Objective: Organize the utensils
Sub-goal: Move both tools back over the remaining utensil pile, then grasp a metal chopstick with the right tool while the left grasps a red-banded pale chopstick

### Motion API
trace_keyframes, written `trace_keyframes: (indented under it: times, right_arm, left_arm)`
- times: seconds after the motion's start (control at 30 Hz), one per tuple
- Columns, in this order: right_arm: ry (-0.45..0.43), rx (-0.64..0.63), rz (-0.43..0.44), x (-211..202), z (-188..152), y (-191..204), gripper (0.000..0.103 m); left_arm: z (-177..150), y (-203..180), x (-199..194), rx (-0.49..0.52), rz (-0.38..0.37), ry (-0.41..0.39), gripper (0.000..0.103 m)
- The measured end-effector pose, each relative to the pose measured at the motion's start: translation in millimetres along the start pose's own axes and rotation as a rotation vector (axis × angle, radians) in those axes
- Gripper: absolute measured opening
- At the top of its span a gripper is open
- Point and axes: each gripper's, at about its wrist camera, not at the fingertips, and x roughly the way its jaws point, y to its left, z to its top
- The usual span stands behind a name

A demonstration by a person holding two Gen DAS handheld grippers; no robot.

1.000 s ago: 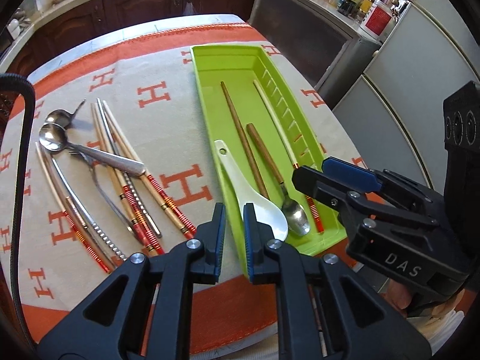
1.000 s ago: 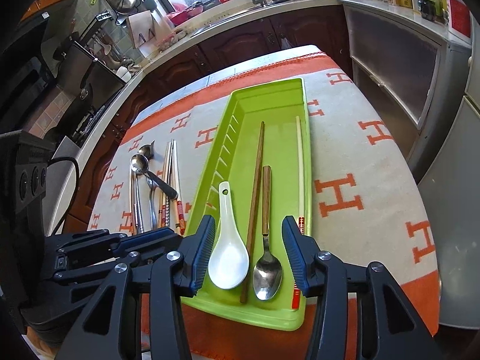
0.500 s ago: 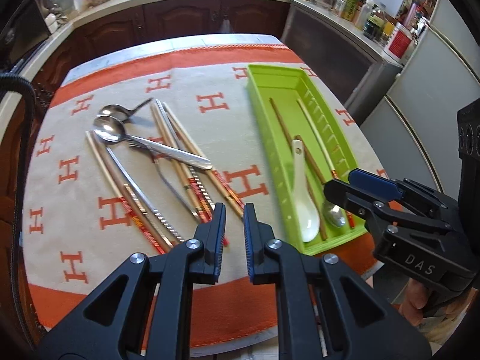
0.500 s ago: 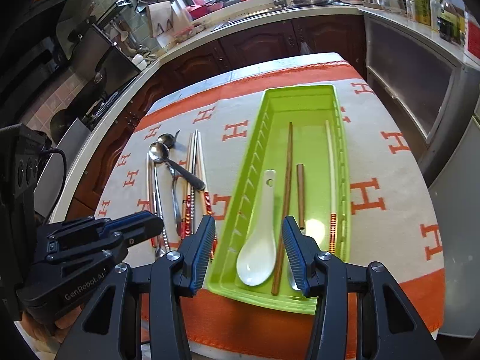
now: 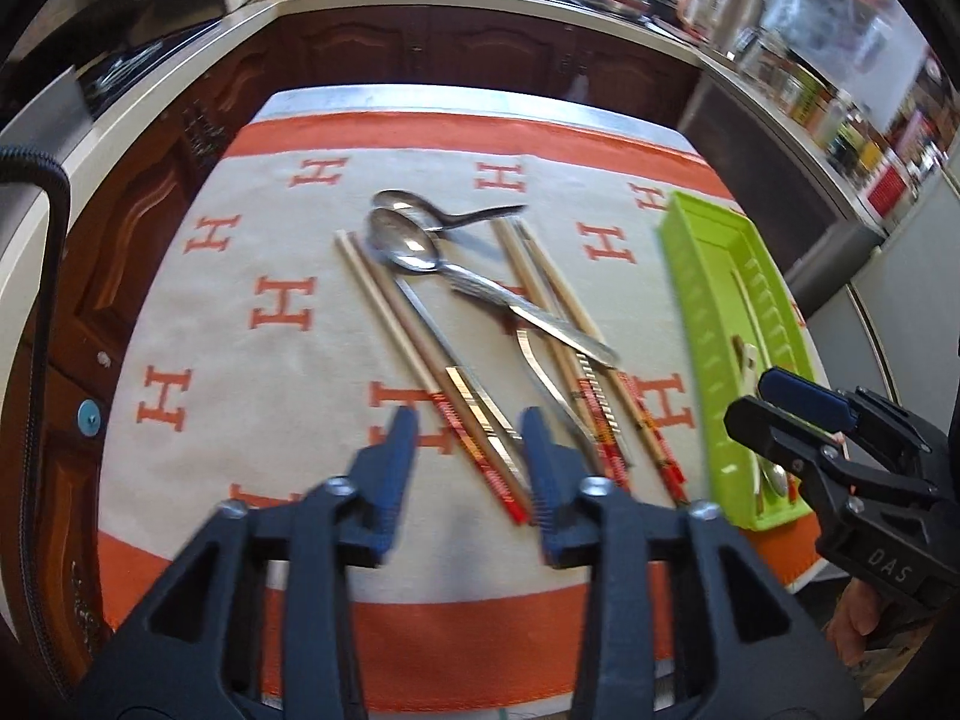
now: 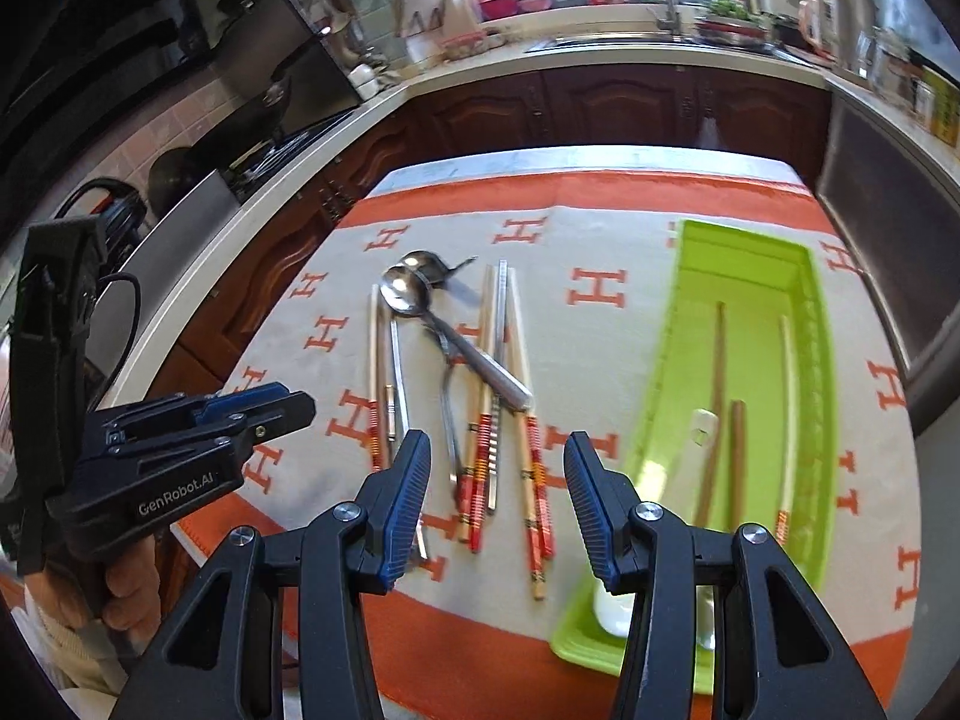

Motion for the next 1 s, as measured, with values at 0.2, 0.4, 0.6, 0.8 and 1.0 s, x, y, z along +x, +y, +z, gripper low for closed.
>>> trace_keyframes:
  times: [0.2,0.4,0.6,0.8,1.0]
  right_arm:
    - [0.056,-0.054,0.064,42,17,32,0.047]
    - [0.121,-0.132,0.073,93,22,60,0.034]
    - [0.199,-0.149,0.071,134,17,64,0.021]
    - [0.251,-0.189,0.040,154,10,65,0.013]
    - [0.233,-0.241,0.012,159,10,73,0.013]
  left_arm:
    - [-2,44,12,-0.079,0.042,-0.003,0.044]
    - [-5,67,23,-0.119,0.053,-0.009,0.044]
    - [-3,79,34,-0.135,0.040,-0.004,0.044]
    - [1,80,45,-0.135,0.022,0.002,0.044]
    - [6,80,54,-0.137,0.014,0.012,0.044]
